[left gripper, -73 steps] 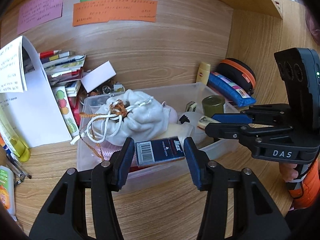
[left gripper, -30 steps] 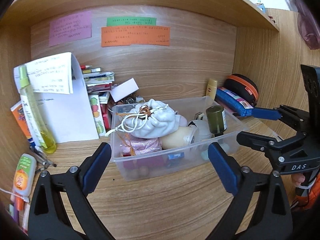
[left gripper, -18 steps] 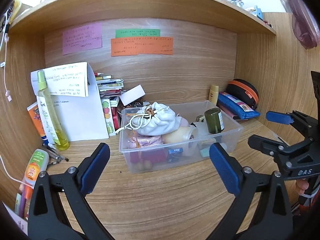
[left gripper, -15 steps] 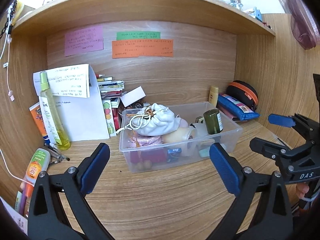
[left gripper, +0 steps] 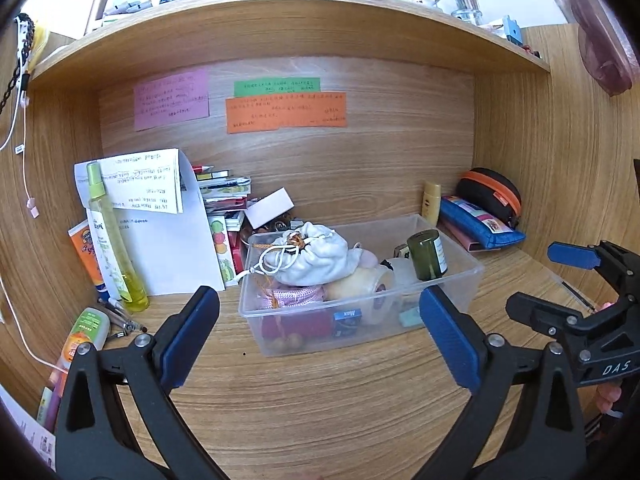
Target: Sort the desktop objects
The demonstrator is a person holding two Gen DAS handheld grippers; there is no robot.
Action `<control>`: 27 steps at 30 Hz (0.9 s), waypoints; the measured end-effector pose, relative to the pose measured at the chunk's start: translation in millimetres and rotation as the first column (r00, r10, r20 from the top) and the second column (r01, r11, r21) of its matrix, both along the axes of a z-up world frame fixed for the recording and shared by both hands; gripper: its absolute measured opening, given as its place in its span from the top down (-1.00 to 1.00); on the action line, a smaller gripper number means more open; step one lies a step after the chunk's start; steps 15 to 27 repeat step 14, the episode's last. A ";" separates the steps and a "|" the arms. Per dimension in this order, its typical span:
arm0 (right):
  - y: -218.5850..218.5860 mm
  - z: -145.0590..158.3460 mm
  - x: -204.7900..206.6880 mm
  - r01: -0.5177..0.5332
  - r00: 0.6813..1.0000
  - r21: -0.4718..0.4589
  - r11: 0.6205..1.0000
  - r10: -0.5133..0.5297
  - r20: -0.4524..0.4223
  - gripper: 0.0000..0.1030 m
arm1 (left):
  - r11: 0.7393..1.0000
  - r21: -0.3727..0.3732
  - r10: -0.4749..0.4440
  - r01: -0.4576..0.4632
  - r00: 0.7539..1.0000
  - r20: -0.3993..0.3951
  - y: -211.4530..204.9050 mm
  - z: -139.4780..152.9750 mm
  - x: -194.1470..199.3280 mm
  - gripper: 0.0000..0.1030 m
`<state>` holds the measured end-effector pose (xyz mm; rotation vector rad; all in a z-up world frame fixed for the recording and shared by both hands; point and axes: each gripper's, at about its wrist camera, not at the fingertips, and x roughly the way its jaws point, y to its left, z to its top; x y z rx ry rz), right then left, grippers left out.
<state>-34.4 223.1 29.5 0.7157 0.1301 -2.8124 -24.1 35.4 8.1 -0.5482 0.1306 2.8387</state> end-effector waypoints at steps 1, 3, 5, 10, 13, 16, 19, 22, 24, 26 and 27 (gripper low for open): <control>0.5 0.2 -0.8 0.001 1.000 -0.002 1.000 -0.001 0.001 -0.99 | 1.000 0.006 0.003 -0.003 1.000 -0.002 0.0 -0.3 -0.9 -0.97; 1.8 0.5 -3.5 0.003 1.000 -0.002 1.000 -0.003 0.002 -0.99 | 1.000 0.025 -0.006 0.006 1.000 0.007 -0.8 -0.9 -3.6 -0.97; 2.5 0.8 -6.3 0.005 1.000 -0.002 1.000 -0.005 0.004 -0.99 | 0.999 0.042 -0.010 0.009 1.000 0.013 -1.7 -1.7 -6.9 -0.97; 4.3 1.5 -12.5 0.006 1.000 -0.005 1.000 -0.006 0.007 -0.99 | 0.998 0.061 -0.028 0.027 1.000 0.008 -1.8 -3.8 -11.5 -0.97; 5.2 1.5 -16.2 0.011 1.000 -0.008 1.000 -0.011 0.013 -0.99 | 0.998 0.057 -0.039 0.039 0.999 0.004 -0.4 -4.0 -11.7 -0.97; 5.7 1.4 -17.8 0.012 1.000 -0.008 1.000 -0.012 0.015 -0.99 | 0.998 0.052 -0.031 0.030 0.999 0.012 0.5 -4.4 -12.9 -0.97; 5.7 1.4 -17.8 0.012 1.000 -0.008 1.000 -0.012 0.015 -0.99 | 0.998 0.052 -0.031 0.030 0.999 0.012 0.5 -4.4 -12.9 -0.97; 5.7 1.4 -17.8 0.012 1.000 -0.008 1.000 -0.012 0.015 -0.99 | 0.998 0.052 -0.031 0.030 0.999 0.012 0.5 -4.4 -12.9 -0.97; 5.7 1.4 -17.8 0.012 1.000 -0.008 1.000 -0.012 0.015 -0.99 | 0.998 0.052 -0.031 0.030 0.999 0.012 0.5 -4.4 -12.9 -0.97; 5.7 1.4 -17.8 0.012 1.000 -0.008 1.000 -0.012 0.015 -0.99 | 0.998 0.052 -0.031 0.030 0.999 0.012 0.5 -4.4 -12.9 -0.97; 5.7 1.4 -17.8 0.012 1.000 -0.008 1.000 -0.012 0.015 -0.99 | 0.998 0.052 -0.031 0.030 0.999 0.012 0.5 -4.4 -12.9 -0.97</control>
